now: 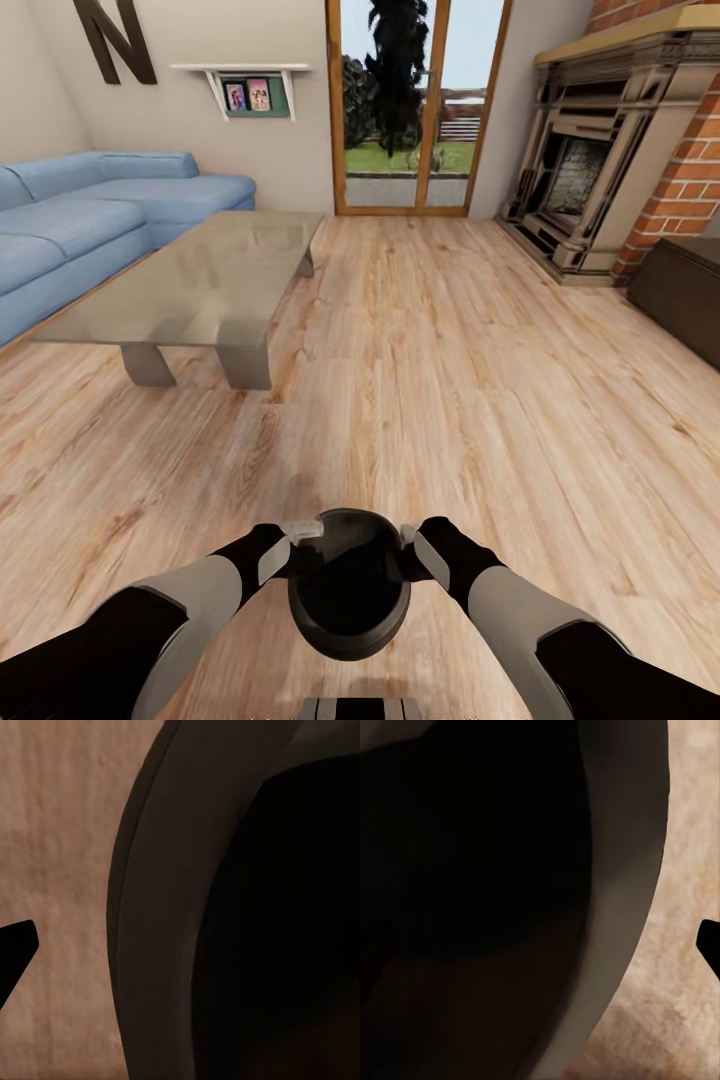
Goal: Place each of the two pumpkins and all three candles from the living room inside a cabinet in the living room (use any cabinet), then make sure every cabinet is closed, and position the cauldron so it is next to a table in the living room.
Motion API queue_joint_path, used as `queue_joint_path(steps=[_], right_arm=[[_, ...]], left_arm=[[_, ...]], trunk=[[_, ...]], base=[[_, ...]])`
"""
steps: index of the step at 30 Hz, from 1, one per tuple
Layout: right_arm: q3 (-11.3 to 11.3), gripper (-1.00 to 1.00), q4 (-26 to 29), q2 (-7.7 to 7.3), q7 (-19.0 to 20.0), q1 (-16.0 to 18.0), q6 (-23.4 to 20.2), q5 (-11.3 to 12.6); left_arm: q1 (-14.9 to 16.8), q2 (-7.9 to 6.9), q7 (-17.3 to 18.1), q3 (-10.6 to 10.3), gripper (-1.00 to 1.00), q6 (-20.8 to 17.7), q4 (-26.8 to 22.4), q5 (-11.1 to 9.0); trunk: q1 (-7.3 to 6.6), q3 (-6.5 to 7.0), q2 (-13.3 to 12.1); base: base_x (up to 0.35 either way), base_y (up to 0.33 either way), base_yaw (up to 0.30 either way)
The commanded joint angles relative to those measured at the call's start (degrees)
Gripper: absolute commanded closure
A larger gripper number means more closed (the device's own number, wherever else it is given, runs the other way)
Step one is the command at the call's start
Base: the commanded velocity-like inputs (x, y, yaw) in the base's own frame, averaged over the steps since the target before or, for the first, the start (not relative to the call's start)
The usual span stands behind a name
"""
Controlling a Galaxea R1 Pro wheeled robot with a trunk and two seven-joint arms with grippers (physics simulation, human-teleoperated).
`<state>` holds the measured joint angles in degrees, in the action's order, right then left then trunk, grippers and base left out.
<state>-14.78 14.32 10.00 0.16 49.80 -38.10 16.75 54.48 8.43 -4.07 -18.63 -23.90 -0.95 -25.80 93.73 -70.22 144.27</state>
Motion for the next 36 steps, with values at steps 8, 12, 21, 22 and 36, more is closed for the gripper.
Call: queue_joint_path(steps=[8,12,21,22,36], right_arm=[[-0.14,-1.0,0.0,0.0,0.02,0.03,-0.22,0.04],[-0.11,-1.0,0.0,0.0,0.02,0.03,-0.22,0.04],[-0.12,-1.0,0.0,0.0,0.02,0.03,-0.22,0.04],[-0.11,-1.0,0.0,0.0,0.02,0.03,-0.22,0.04],[-0.09,-1.0,0.0,0.0,0.02,0.03,-0.2,0.04]], left_arm=[[0.01,0.0,-0.32,-0.35,-1.0,-0.36,-0.16,-0.63],[0.02,0.0,-0.32,-0.35,-1.0,-0.35,-0.12,-0.65],[0.03,0.0,-0.32,-0.35,-1.0,-0.36,-0.13,-0.63],[0.02,0.0,-0.32,-0.35,-1.0,-0.36,-0.14,-0.62],[0.04,0.0,-0.32,-0.35,-1.0,-0.36,-0.18,-0.65]], trunk=[[0.01,-0.27,0.04],[0.01,-0.27,0.04],[0.01,-0.27,0.04],[0.01,-0.27,0.04],[0.14,-1.38,0.1]], base=[[0.0,0.0,0.0],[0.0,0.0,0.0],[0.0,0.0,0.0],[0.0,0.0,0.0],[0.0,0.0,0.0]])
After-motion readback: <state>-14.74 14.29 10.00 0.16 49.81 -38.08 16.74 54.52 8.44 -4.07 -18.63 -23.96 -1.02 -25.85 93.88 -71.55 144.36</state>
